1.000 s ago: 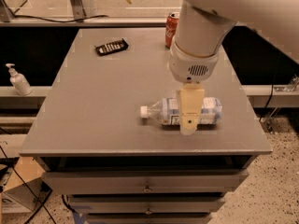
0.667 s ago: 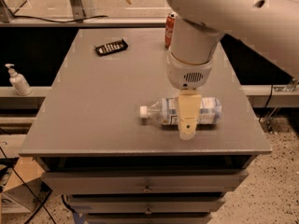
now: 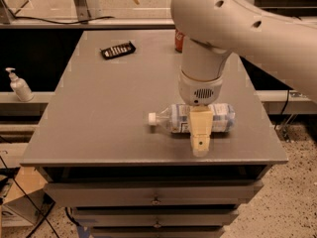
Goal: Place blue plastic bottle upright
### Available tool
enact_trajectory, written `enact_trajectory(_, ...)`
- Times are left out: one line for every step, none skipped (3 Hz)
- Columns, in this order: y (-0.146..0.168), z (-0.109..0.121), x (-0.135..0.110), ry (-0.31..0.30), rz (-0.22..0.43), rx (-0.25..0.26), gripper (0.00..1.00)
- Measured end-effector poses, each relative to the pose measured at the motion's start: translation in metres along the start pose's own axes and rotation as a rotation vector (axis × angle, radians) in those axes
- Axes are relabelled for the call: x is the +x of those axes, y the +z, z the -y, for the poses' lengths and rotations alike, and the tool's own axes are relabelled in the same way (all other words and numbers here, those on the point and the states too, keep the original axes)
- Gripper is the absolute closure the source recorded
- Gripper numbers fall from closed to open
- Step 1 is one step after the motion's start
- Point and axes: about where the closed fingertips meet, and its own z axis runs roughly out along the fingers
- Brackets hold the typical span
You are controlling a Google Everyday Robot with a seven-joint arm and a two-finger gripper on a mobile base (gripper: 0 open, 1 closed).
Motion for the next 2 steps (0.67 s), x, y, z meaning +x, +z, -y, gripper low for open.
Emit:
enact_trajectory(0.0105,0.0014,0.0037,0.043,-0.005,0.005,0.18)
enact_trajectory(0.0084,0.0002,-0.002,0.051,-0.009,0.029,0.41)
